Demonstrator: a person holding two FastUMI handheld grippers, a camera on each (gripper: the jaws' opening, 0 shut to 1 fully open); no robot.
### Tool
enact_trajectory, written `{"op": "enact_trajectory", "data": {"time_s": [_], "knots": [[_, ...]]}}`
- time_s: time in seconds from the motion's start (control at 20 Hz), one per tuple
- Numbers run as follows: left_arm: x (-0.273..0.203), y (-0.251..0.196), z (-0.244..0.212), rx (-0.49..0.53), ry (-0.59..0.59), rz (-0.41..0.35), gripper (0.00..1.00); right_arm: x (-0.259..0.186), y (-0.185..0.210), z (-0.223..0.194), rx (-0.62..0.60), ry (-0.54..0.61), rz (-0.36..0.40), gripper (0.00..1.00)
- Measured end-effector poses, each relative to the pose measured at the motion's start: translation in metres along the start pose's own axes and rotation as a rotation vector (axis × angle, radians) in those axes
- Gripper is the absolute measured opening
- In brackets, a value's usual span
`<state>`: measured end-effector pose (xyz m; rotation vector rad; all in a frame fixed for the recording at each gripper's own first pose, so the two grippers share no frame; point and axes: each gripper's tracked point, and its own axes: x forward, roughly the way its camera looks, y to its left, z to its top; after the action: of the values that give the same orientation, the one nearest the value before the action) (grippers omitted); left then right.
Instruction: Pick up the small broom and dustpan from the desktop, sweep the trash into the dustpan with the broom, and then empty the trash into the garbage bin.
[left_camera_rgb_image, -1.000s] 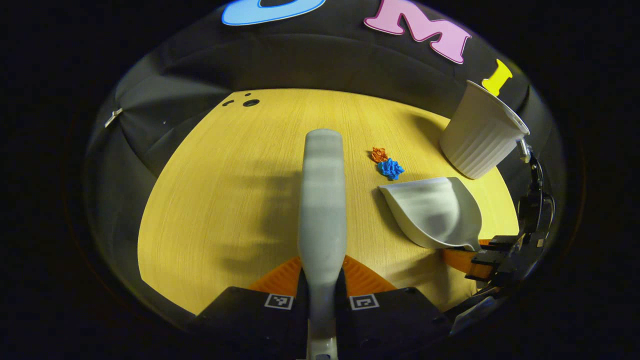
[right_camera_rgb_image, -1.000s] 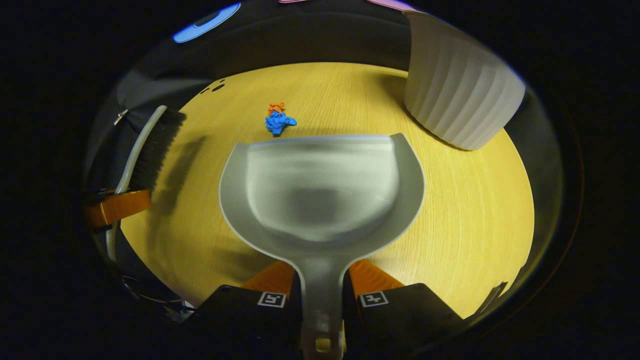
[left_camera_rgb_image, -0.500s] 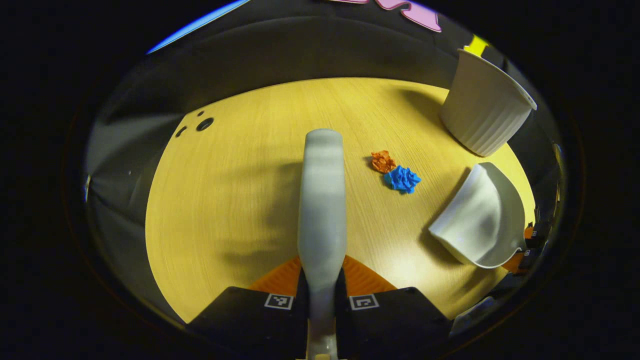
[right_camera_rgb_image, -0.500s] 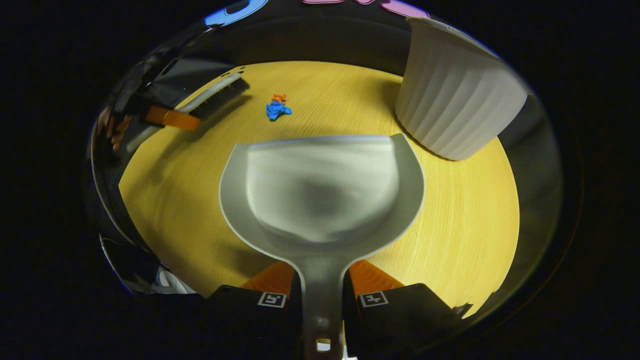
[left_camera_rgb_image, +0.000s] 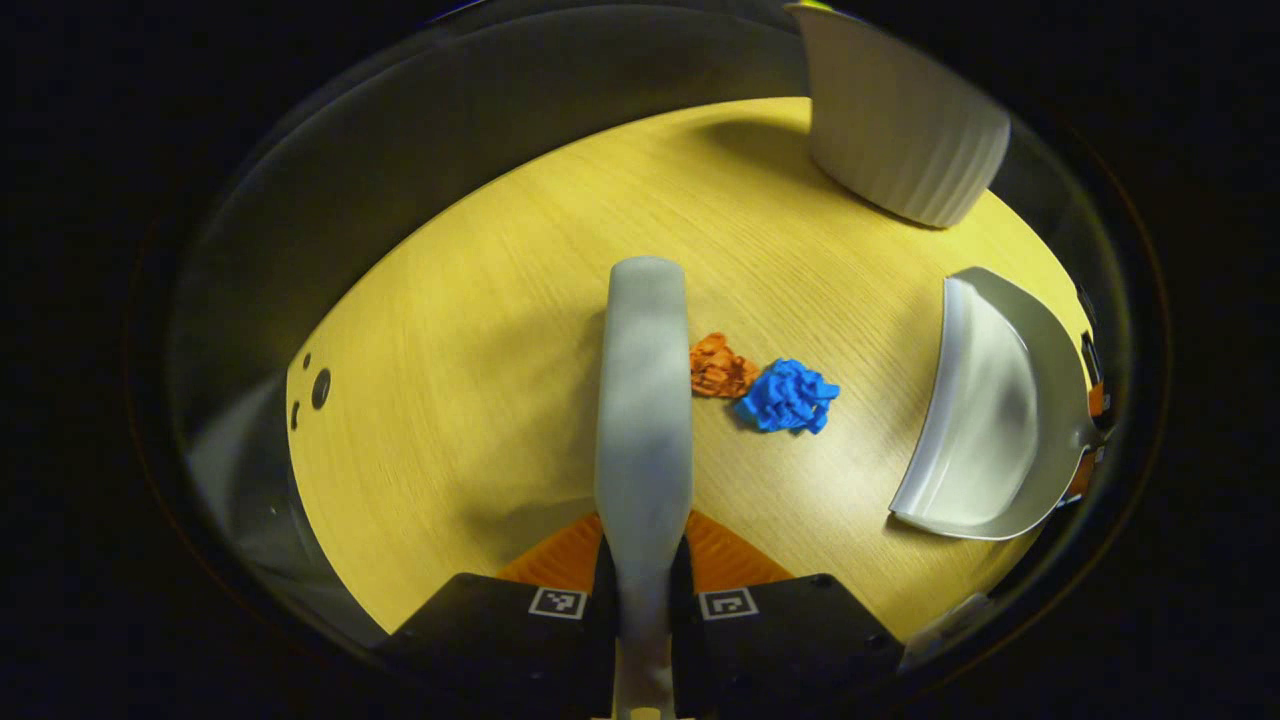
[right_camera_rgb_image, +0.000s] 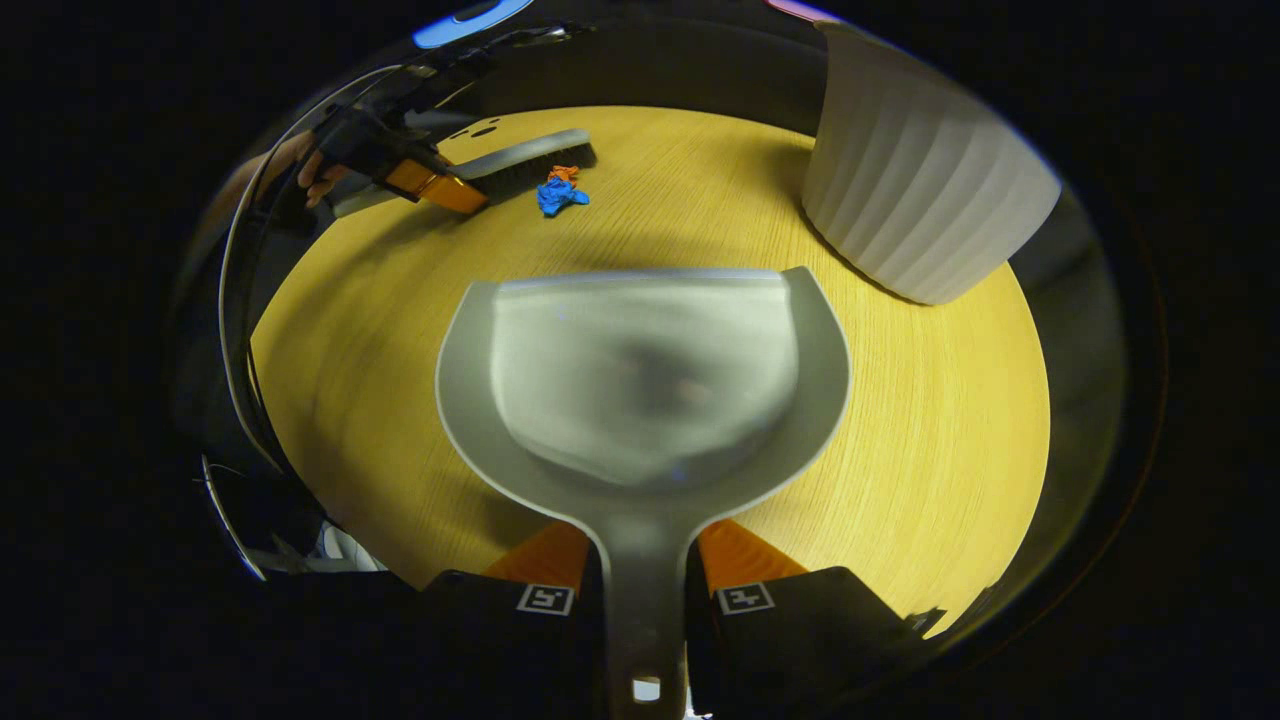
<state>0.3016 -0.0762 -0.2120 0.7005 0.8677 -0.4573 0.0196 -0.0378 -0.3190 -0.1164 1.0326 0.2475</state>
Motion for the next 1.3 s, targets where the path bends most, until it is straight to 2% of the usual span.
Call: {"op": "enact_trajectory", "data": {"time_s": [0.2, 0.3, 0.35, 0.4, 0.45, 0.5, 0.55, 0.65, 0.9, 1.0, 1.05, 1.15, 1.2, 1.3], "knots": [[-0.006, -0.028, 0.004, 0.054, 0.018, -0.072, 0.27, 0.002, -0.003, -0.005, -0.016, 0.015, 0.000, 0.37], [-0.012, -0.053, -0.002, 0.036, 0.029, -0.129, 0.27, 0.004, -0.003, -0.007, -0.022, 0.023, -0.005, 0.37], [-0.014, -0.063, -0.004, 0.026, 0.035, -0.155, 0.27, 0.004, -0.003, -0.006, -0.022, 0.017, -0.008, 0.41], [-0.018, -0.075, -0.007, 0.015, 0.043, -0.183, 0.27, 0.004, -0.001, -0.006, -0.023, 0.020, -0.007, 0.34], [-0.020, -0.087, -0.010, 0.000, 0.055, -0.210, 0.27, 0.004, -0.002, -0.006, -0.030, 0.015, -0.009, 0.37], [-0.022, -0.098, -0.014, -0.016, 0.070, -0.235, 0.27, 0.004, 0.000, -0.006, -0.035, 0.019, -0.008, 0.33], [-0.022, -0.108, -0.017, -0.025, 0.083, -0.257, 0.27, 0.005, 0.001, -0.006, -0.039, 0.015, -0.004, 0.37], [-0.028, -0.124, -0.019, -0.021, 0.091, -0.293, 0.26, 0.005, 0.004, -0.005, -0.052, 0.012, 0.000, 0.37], [-0.043, -0.138, -0.025, 0.027, 0.072, -0.268, 0.27, 0.006, 0.005, -0.005, -0.062, -0.006, 0.003, 0.37], [-0.055, -0.156, -0.030, 0.021, 0.065, -0.333, 0.25, 0.004, 0.008, -0.004, -0.057, -0.011, 0.005, 0.37], [-0.061, -0.166, -0.032, 0.010, 0.068, -0.355, 0.25, 0.004, 0.009, -0.005, -0.057, -0.011, 0.008, 0.41], [-0.066, -0.169, -0.037, -0.003, 0.051, -0.326, 0.27, 0.002, 0.009, -0.006, -0.059, -0.010, 0.016, 0.37], [-0.070, -0.168, -0.038, -0.029, 0.026, -0.299, 0.27, 0.002, 0.007, -0.006, -0.050, -0.006, 0.022, 0.41], [-0.087, -0.168, -0.038, -0.119, -0.053, -0.271, 0.27, 0.001, 0.009, -0.002, -0.022, -0.022, 0.021, 0.41]]}}
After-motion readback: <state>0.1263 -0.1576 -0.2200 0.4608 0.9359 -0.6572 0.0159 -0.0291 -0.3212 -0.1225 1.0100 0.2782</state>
